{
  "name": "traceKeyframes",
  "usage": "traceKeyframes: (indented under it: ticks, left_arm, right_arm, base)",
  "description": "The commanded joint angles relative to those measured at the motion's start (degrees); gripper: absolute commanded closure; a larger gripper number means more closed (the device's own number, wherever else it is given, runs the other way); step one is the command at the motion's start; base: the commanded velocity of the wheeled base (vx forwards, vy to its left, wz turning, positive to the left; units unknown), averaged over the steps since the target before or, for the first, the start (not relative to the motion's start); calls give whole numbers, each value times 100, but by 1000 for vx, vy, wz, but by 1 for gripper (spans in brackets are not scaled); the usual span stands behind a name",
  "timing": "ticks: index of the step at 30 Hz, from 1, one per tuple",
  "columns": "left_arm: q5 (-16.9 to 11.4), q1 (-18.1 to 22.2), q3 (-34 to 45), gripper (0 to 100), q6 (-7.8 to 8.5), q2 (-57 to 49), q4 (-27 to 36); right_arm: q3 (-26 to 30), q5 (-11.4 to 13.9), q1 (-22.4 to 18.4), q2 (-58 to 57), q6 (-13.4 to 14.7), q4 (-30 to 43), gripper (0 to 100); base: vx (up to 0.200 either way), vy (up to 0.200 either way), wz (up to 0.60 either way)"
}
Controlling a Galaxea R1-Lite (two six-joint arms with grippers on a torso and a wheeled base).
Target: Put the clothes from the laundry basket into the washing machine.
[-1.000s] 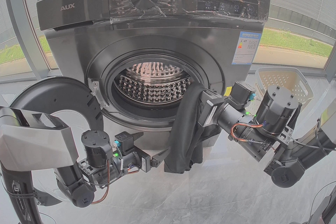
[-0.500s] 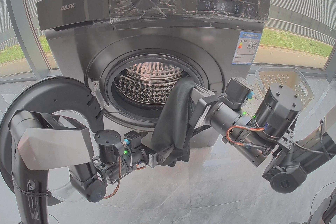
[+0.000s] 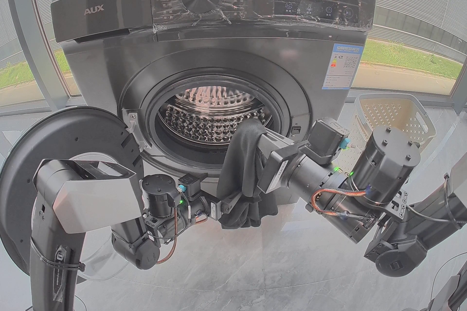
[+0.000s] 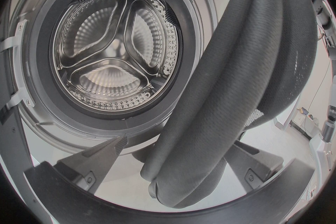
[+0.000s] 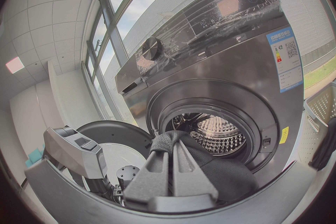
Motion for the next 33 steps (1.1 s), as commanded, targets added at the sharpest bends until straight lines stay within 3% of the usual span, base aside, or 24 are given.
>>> traceKeyframes:
  ticks: [1, 11, 17, 18, 25, 30, 33]
  left_arm:
    - [-23, -39, -91, 0, 9, 139, -17]
    - [-269, -82, -161, 0, 0, 182, -25]
    - [-234, -65, -337, 0, 53, 279, -25]
    - [-243, -65, -354, 100, 62, 270, -25]
    - [-252, -65, -302, 100, 27, 182, -34]
    - [-269, -47, 85, 100, 44, -301, -34]
    - [-357, -39, 568, 100, 53, -749, -34]
  right_arm:
    - [89, 5, 14, 45, 2, -15, 100]
    - [98, 5, 225, 221, 2, -103, 100]
    - [80, 5, 225, 247, 2, -182, 100]
    - [72, 5, 216, 247, 2, -182, 100]
    - [-69, 199, 23, 247, 2, -156, 100]
    - [-535, 515, -715, 634, 46, -112, 100]
    - [-842, 541, -1032, 942, 46, -147, 100]
  base:
    - [0, 0, 0]
    - [0, 0, 0]
    - [0, 0, 0]
    - [0, 0, 0]
    - [0, 0, 0]
    - [0, 0, 0]
    - [0, 0, 0]
